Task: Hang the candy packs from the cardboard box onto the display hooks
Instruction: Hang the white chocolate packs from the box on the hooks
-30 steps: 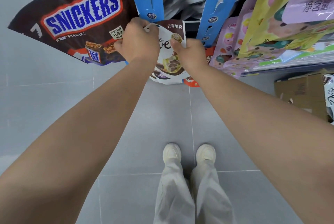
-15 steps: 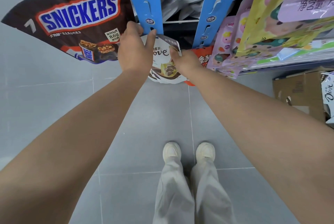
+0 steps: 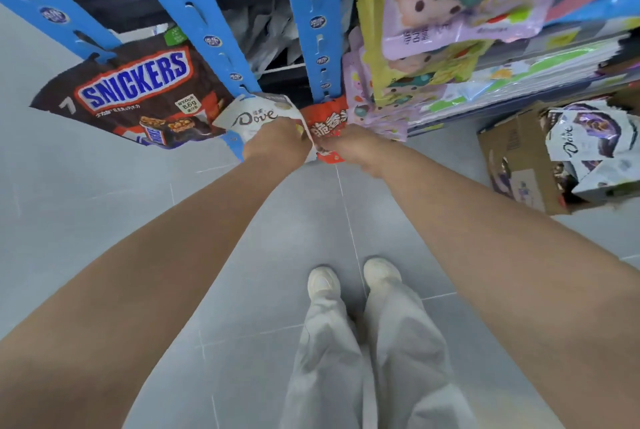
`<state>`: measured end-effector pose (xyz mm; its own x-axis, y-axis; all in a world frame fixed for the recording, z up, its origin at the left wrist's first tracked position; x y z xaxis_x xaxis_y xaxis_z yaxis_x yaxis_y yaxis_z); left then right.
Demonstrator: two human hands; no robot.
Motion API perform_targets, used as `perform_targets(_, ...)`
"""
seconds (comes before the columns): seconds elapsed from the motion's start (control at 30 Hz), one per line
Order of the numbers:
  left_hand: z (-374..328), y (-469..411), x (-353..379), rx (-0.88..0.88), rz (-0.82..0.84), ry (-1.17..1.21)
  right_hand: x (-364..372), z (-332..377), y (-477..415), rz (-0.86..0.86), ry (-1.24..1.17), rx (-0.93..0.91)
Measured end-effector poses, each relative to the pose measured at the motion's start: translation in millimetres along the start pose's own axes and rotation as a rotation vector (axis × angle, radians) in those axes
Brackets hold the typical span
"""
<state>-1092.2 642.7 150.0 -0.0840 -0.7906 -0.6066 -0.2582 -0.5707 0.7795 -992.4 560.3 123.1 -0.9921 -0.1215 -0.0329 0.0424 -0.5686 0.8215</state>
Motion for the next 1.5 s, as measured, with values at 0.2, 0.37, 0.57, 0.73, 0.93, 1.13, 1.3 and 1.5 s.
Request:
perform_targets(0.2, -155.6, 46.2, 45.1, 0.226, 0.141, -0.159, -91.2, -77.2, 108.4, -0.102, -0.177, 0.029)
perform_targets(0.37, -305.3, 73.5, 93.7, 0.396, 0.16, -0.212, -194.8, -172.6, 183.1, -0.242, -0.439, 0.025)
perform_targets(0.57, -461.7, 85.8, 170.0, 0.45, 0.297, -0.146, -312.6, -314.1, 247.8, -0.462, -0.731, 0.13)
perform_targets(0.73, -549.1, 56.5, 225.4, 0.417, 0.339, -0.146, -400.3, -396.4, 281.3, -0.489, -0.732, 0.169)
perform_targets(0.93, -623.7, -12.0, 266.9, 0.367, 0.344, -0.234, -480.0, -465.7, 270.4, -0.564, -0.634, 0.224)
perform_targets(1.13, -645.8, -110.5, 328.9, 0.276, 0.372, -0.247, -524.6, -544.3, 207.4, -0.545, -0.635, 0.308)
perform_targets(1.3, -638.3, -184.8, 396.0, 0.148, 0.409, -0.145, -556.2, -606.8, 132.3, -0.498, -0.644, 0.358)
perform_targets(1.5, -616.6, -241.2, 453.9, -0.014, 0.462, 0.237, -588.3, -644.8, 64.2, -0.5, -0.427, 0.397)
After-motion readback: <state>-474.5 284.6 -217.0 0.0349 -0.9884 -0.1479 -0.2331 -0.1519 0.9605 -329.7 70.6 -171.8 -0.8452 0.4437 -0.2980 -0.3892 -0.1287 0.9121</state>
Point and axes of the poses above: each hand's wrist, its own y-axis away from the middle knuckle, its own x-axis out of the palm, z = x × y, the point moved 10 cm from there along -y, towards the middle knuckle, and after that the axes turned 14 degrees about z, right-handed, at the moved point
